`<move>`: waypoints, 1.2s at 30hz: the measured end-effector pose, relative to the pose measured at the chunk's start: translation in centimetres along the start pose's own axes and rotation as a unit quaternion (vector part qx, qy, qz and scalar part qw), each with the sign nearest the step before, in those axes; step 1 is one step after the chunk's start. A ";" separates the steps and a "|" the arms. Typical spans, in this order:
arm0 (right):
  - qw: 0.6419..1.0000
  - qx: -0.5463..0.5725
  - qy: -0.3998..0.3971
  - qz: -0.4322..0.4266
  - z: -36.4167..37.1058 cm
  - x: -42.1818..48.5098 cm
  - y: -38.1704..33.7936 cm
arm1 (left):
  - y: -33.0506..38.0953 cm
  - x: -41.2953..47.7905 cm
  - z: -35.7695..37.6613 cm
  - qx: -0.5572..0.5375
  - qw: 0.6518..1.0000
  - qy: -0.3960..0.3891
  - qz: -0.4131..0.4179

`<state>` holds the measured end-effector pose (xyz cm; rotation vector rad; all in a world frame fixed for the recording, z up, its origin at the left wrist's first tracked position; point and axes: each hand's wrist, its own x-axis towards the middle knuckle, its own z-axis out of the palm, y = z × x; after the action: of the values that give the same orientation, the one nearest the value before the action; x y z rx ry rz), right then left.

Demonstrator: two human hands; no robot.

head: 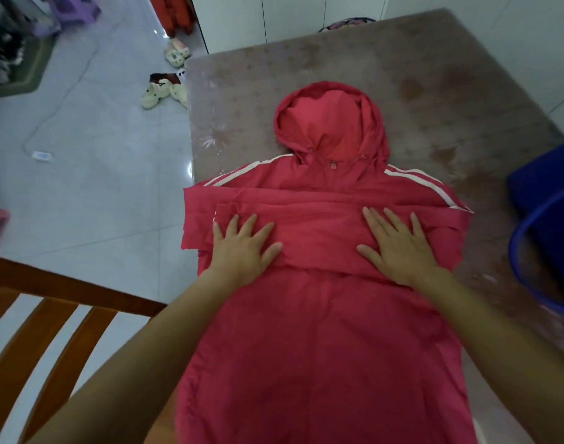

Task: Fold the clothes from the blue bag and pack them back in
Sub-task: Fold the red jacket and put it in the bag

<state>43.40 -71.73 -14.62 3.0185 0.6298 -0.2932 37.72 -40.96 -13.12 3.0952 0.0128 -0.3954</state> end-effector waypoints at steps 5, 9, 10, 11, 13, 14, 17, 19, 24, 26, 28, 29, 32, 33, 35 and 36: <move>0.973 0.106 0.196 0.066 -4.0 3.7 1.3 | -0.5 4.2 -3.7 -0.166 0.970 0.176 -0.003; 0.931 0.269 0.213 0.128 -6.0 9.5 3.9 | -0.1 11.0 -6.2 -0.290 0.937 0.189 -0.049; 0.925 0.290 0.206 0.134 -6.4 11.1 4.6 | 0.1 12.9 -6.7 -0.319 0.928 0.181 -0.068; 0.920 0.308 0.197 0.142 -6.7 12.6 5.3 | 0.3 14.7 -7.3 -0.348 0.918 0.172 -0.086; 0.911 0.335 0.178 0.162 -7.4 15.6 6.3 | 0.4 18.4 -7.9 -0.397 0.897 0.145 -0.129; 0.907 0.345 0.172 0.168 -7.6 16.9 6.6 | 0.3 20.1 -8.1 -0.417 0.887 0.133 -0.151; 0.901 0.366 0.154 0.175 -7.6 21.1 7.2 | 0.0 24.2 -7.1 -0.445 0.869 0.105 -0.189; 0.905 0.361 0.138 0.176 -7.3 23.5 7.1 | -0.2 25.9 -6.3 -0.449 0.866 0.092 -0.198; 0.938 0.284 0.126 0.155 -6.4 26.9 6.2 | -0.6 27.9 -6.2 -0.410 0.900 0.100 -0.108; 0.943 0.258 0.144 0.155 -6.5 27.1 6.4 | -0.4 28.2 -7.3 -0.393 0.907 0.128 -0.082; 0.935 0.253 0.192 0.156 -7.3 26.6 7.1 | -0.2 28.1 -9.0 -0.388 0.900 0.186 -0.070; 0.923 0.261 0.233 0.161 -7.9 26.0 7.7 | -0.3 27.7 -9.9 -0.371 0.899 0.225 -0.063; 0.882 0.277 0.329 0.195 -9.0 23.3 9.4 | -1.5 25.5 -10.9 -0.295 0.905 0.306 0.017; 0.896 0.256 0.309 0.189 -8.6 22.5 9.8 | -2.3 25.1 -10.2 -0.256 0.923 0.284 0.054; 0.954 0.174 0.201 0.139 -7.3 21.2 10.3 | -4.0 24.9 -8.1 -0.149 0.972 0.165 0.080; 0.973 0.148 0.135 0.114 -6.5 20.6 10.5 | -4.8 24.6 -7.4 -0.107 0.987 0.093 0.078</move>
<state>67.33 -72.76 -12.17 3.4107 0.2608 0.0425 63.38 -35.89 -12.30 2.8829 -0.1711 -0.0931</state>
